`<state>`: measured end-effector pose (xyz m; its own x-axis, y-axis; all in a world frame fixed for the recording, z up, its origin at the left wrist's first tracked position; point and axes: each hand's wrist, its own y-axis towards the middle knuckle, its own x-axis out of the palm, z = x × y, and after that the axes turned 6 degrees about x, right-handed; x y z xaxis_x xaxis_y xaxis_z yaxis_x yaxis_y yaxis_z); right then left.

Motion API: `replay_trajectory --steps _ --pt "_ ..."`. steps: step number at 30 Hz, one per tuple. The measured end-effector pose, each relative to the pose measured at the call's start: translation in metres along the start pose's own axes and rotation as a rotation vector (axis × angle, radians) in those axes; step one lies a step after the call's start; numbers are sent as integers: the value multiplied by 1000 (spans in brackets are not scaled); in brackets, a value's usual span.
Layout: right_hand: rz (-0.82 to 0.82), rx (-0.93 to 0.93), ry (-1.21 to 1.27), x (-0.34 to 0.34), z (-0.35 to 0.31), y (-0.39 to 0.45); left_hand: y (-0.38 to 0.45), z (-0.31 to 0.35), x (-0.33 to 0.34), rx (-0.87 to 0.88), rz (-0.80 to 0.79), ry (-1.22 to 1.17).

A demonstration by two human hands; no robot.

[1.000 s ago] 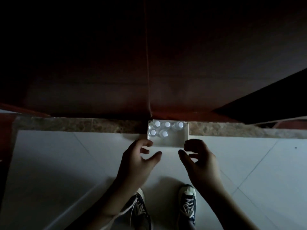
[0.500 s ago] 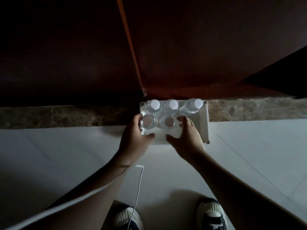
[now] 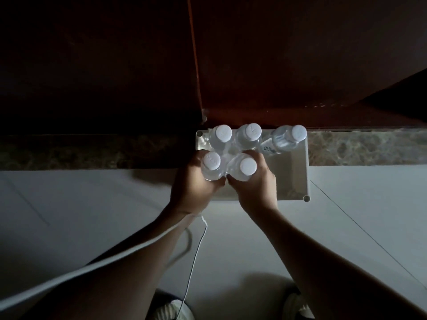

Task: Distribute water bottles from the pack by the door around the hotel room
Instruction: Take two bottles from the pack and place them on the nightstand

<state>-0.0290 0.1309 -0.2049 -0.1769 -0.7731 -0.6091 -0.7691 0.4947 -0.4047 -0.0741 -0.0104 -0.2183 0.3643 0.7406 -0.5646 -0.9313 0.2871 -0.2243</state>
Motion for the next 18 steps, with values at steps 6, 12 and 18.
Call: replay_trajectory --steps 6,12,18 --pt "-8 -69 190 -94 -75 -43 -41 102 -59 15 90 -3" --pt "-103 -195 494 -235 -209 -101 -79 265 -174 72 76 -273" --pt "-186 -234 789 -393 -363 -179 -118 464 -306 164 69 -406"
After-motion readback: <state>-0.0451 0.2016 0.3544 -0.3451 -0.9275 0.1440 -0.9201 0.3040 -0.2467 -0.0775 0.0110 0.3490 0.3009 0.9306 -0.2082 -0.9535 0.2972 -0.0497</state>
